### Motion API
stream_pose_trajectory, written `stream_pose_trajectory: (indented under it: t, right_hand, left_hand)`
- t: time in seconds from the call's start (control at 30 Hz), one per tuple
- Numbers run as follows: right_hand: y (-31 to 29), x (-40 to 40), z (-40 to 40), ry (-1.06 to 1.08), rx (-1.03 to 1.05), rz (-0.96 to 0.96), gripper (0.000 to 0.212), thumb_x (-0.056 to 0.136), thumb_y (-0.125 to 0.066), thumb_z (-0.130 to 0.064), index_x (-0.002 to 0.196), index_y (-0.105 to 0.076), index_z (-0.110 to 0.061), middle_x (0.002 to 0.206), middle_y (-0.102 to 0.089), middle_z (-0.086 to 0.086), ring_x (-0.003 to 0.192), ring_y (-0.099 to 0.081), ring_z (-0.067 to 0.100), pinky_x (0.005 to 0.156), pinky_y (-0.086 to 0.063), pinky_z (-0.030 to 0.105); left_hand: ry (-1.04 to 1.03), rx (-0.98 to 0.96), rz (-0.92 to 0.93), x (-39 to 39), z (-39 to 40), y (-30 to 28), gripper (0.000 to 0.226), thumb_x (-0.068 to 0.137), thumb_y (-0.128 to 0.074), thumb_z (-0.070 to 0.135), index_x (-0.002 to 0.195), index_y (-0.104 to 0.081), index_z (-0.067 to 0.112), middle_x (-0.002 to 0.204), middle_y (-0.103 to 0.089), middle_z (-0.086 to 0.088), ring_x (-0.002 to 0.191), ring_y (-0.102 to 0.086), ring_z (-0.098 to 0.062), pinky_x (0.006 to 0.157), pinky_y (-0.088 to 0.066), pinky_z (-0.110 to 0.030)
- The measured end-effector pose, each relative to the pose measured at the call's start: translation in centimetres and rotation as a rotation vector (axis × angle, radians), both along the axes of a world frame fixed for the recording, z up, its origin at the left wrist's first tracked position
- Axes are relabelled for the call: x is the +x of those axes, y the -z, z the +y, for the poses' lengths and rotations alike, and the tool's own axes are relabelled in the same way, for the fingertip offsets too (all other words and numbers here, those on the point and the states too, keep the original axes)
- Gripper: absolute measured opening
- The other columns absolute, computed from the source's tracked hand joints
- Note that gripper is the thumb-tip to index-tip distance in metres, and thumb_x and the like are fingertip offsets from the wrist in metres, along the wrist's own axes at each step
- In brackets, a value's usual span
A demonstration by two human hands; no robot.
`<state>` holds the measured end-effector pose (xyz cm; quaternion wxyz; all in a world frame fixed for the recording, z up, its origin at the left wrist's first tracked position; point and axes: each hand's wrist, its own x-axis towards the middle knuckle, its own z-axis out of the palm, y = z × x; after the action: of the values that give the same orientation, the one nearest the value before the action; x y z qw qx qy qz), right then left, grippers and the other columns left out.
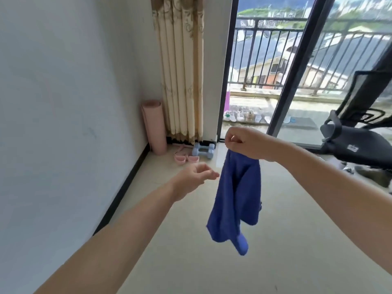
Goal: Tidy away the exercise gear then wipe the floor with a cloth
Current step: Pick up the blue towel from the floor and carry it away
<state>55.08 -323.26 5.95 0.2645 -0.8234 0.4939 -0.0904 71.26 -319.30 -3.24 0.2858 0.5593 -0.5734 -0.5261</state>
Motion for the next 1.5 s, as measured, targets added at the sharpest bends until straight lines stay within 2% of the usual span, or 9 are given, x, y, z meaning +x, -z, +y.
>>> stream_pose_trajectory:
  t: [0.2, 0.33, 0.47, 0.67, 0.8, 1.03, 1.2, 1.4, 1.5]
  right_hand:
    - [-2.9, 1.4, -15.6, 0.011, -0.003, 0.019, 0.011, 0.096, -0.043, -0.007, 0.088, -0.046, -0.016, 0.088, -0.055, 0.000, 0.073, -0.048, 0.014, 0.058, -0.037, 0.019]
    - [-3.8, 2.6, -26.4, 0.074, 0.012, -0.075, 0.021, 0.095, -0.044, -0.004, 0.080, -0.047, -0.019, 0.076, -0.051, -0.008, 0.068, -0.043, 0.013, 0.061, -0.037, 0.024]
    - [-4.8, 3.2, -37.5, 0.177, 0.028, -0.218, 0.029, 0.088, -0.049, 0.002, 0.070, -0.052, -0.021, 0.074, -0.047, -0.003, 0.067, -0.041, 0.012, 0.059, -0.032, 0.021]
    - [-5.5, 7.2, -51.5, 0.091, -0.045, 0.128, 0.014, 0.084, -0.056, -0.004, 0.087, -0.068, -0.012, 0.071, -0.054, -0.003, 0.064, -0.046, 0.011, 0.056, -0.034, 0.020]
    - [-6.3, 13.6, -61.6, -0.087, -0.074, 0.146, 0.017, 0.088, -0.055, -0.009, 0.072, -0.063, -0.006, 0.065, -0.047, 0.003, 0.061, -0.041, 0.011, 0.054, -0.030, 0.018]
    - [-10.1, 30.2, -75.6, -0.429, -0.137, -0.111, 0.019, 0.097, -0.045, -0.015, 0.094, -0.060, -0.004, 0.076, -0.049, 0.001, 0.079, -0.045, 0.015, 0.063, -0.034, 0.023]
    - [-15.9, 40.0, -82.5, -0.620, -0.290, -0.328, 0.014, 0.088, -0.061, -0.018, 0.094, -0.049, -0.022, 0.070, -0.052, -0.004, 0.072, -0.047, 0.018, 0.068, -0.039, 0.024]
    - [-22.4, 49.7, -90.8, -0.595, -0.578, -0.613, 0.011, 0.087, -0.057, -0.001, 0.084, -0.060, -0.011, 0.075, -0.051, 0.002, 0.074, -0.046, 0.018, 0.063, -0.036, 0.014]
    - [-26.1, 54.1, -95.1, -0.530, -0.974, -0.507, 0.019, 0.088, -0.053, -0.003, 0.098, -0.069, -0.002, 0.093, -0.059, 0.014, 0.088, -0.056, 0.029, 0.075, -0.043, 0.029]
  left_hand:
    - [-0.012, -0.070, 0.036, -1.2, -15.2, -1.0, 0.040, 0.096, -0.051, 0.020, 0.134, -0.046, 0.007, 0.133, -0.054, -0.010, 0.121, -0.053, -0.020, 0.093, -0.040, -0.023]
    - [-0.015, -0.185, 0.111, -1.4, -26.6, -1.6, 0.018, 0.094, -0.051, 0.005, 0.109, -0.061, 0.003, 0.103, -0.062, -0.015, 0.096, -0.056, -0.020, 0.093, -0.047, -0.036]
    - [-0.027, -0.238, 0.142, 2.0, -38.6, -3.1, 0.013, 0.095, -0.050, 0.004, 0.084, -0.057, 0.007, 0.075, -0.058, -0.001, 0.070, -0.054, -0.011, 0.063, -0.047, -0.013]
    - [-0.047, -0.248, 0.169, 10.6, -52.5, -7.5, 0.018, 0.083, -0.065, 0.009, 0.068, -0.056, 0.015, 0.060, -0.060, 0.007, 0.054, -0.057, -0.002, 0.053, -0.046, -0.013]
    - [-0.192, -0.290, 0.098, 17.4, -59.0, -10.4, 0.031, 0.094, -0.050, 0.002, 0.066, -0.054, 0.014, 0.042, -0.057, 0.016, 0.038, -0.051, 0.007, 0.045, -0.043, -0.009]
    - [-0.717, -0.557, -0.223, 30.5, -67.9, -16.5, 0.032, 0.095, -0.049, 0.008, 0.066, -0.051, 0.018, 0.065, -0.047, 0.001, 0.061, -0.040, -0.011, 0.057, -0.033, -0.020]
    - [-1.044, -0.737, -0.492, 38.6, -72.6, -22.3, 0.009, 0.093, -0.050, 0.006, 0.088, -0.056, 0.011, 0.064, -0.047, 0.007, 0.058, -0.042, -0.004, 0.054, -0.035, -0.008]
    - [-1.024, -0.931, -1.120, 46.5, -79.0, -29.9, 0.022, 0.093, -0.049, 0.003, 0.105, -0.066, 0.002, 0.087, -0.053, -0.005, 0.085, -0.053, -0.022, 0.069, -0.032, -0.016]
    - [-0.950, -0.916, -1.320, 49.9, -82.9, -34.0, 0.021, 0.096, -0.041, 0.007, 0.099, -0.062, 0.008, 0.093, -0.054, -0.008, 0.089, -0.051, -0.027, 0.064, -0.032, -0.026]
